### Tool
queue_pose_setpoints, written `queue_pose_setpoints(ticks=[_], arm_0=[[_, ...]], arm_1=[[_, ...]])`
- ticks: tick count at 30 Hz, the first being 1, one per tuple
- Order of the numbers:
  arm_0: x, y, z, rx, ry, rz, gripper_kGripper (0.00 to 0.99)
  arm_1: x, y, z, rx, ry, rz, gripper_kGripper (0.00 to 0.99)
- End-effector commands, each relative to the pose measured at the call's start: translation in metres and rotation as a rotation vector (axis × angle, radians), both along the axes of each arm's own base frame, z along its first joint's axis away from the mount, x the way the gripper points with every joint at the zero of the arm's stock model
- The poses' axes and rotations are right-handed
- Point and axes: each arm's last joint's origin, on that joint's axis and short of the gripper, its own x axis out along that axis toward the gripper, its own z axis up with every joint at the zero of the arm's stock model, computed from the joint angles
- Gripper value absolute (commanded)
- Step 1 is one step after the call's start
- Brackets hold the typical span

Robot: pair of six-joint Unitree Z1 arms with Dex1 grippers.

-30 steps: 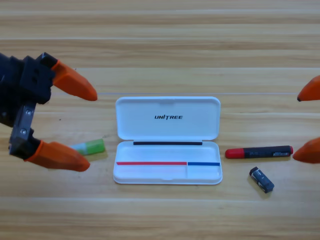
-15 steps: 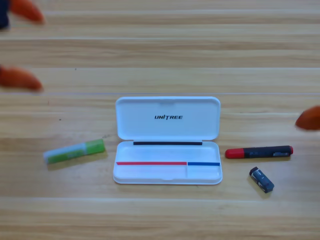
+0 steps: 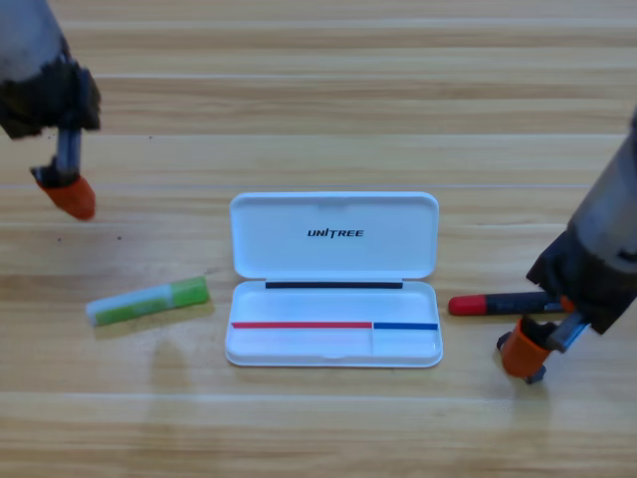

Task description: Clean up eraser and pencils

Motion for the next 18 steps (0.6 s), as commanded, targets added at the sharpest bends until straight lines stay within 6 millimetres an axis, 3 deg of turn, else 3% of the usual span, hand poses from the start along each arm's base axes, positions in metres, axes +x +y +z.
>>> queue_pose_setpoints(ticks=[1, 18], arm_0=[[0.023, -0.003, -0.037, 0.003, 0.122, 0.035, 0.982], [0.014, -0.003, -0.067, -0.055, 0.192, 0.012, 0.982]], arm_1=[[0.012, 0.016, -0.040, -0.113, 0.056, -0.029, 0.931], [0.023, 0.029, -0.071, -0.156, 0.116, -0.062, 0.808]])
